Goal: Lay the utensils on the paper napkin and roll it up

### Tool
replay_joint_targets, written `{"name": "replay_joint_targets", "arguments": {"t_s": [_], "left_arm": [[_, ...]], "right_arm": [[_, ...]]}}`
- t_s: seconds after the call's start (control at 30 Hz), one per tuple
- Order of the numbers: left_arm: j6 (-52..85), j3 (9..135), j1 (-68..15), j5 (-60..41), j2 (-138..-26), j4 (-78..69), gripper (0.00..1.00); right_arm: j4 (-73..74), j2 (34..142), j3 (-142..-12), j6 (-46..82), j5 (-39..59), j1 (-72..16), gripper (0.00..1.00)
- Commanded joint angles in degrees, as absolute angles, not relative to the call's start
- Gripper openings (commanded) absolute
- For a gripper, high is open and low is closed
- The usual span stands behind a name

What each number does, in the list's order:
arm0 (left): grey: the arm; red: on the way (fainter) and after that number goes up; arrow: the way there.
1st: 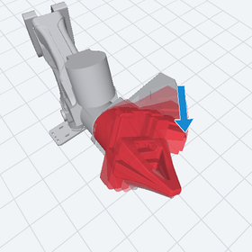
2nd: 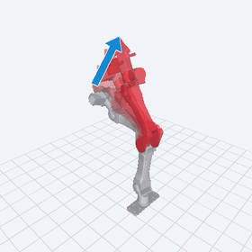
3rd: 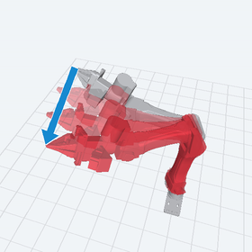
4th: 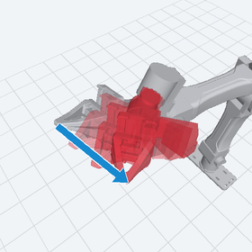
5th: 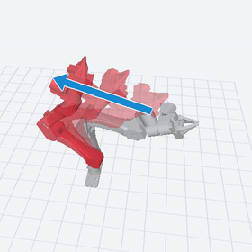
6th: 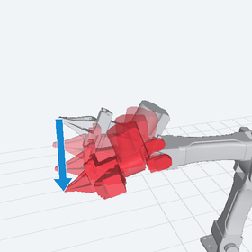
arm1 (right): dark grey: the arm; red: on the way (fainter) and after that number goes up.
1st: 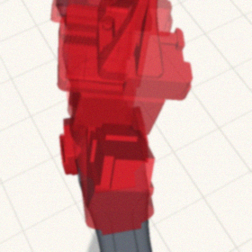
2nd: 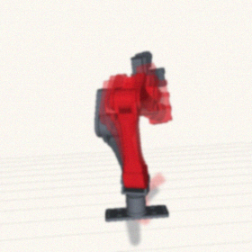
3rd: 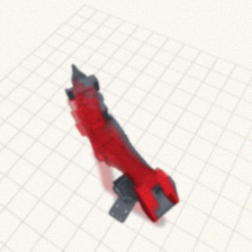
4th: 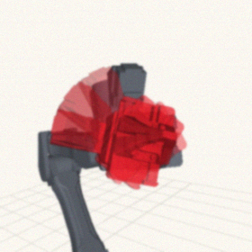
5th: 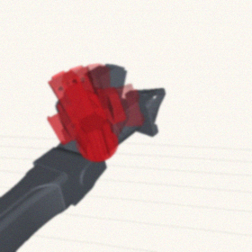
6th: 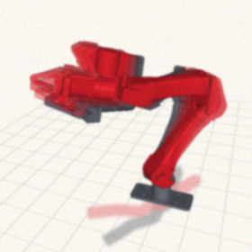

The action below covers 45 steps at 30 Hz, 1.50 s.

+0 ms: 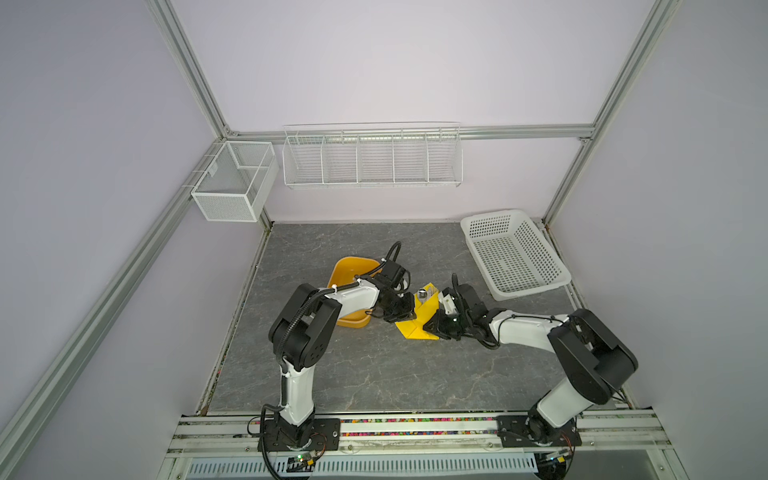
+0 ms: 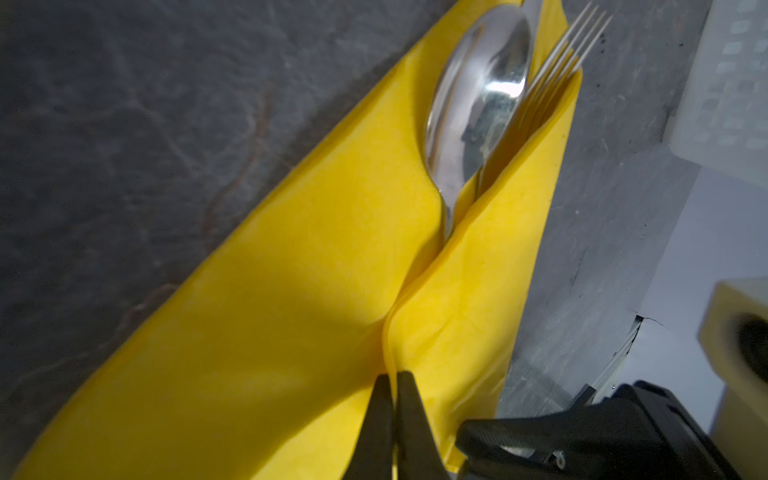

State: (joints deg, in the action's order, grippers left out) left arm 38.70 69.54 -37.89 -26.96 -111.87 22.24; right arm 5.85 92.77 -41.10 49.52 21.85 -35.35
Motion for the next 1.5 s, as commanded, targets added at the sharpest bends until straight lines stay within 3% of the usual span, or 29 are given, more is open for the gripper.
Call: {"name": "replay_joint_targets", "arguments": {"t_s": [0.0,0.67,0.83,0.93,1.17,1.47], "left_arm": [[37.73,71.1,-37.89,-26.45,-112.97,23.12,0.05],[38.29,71.26,-37.89,-26.71,-112.13,22.79,0.09],[38.25,70.91,-37.88,-24.94,-109.08,24.21,0.17],[38.46,70.8,-37.88,-23.46,-107.14,25.74,0.32],[41.6,65.22,-37.84,-14.29,-99.59,27.8,0.57],[44.01,63.98,-37.82,-10.85,-100.97,28.92,0.61]], "right_arm": [[3.52,91.47,-43.54,48.05,20.9,-35.43,0.19],[-3.47,100.21,-46.02,46.01,18.33,-37.92,0.13],[-4.2,99.89,-45.68,46.2,16.87,-37.98,0.13],[-5.39,99.76,-45.96,45.85,16.4,-37.98,0.13],[-5.26,99.67,-45.79,45.98,16.31,-37.98,0.13],[-5.42,99.5,-45.89,46.07,16.41,-38.01,0.13]]}}
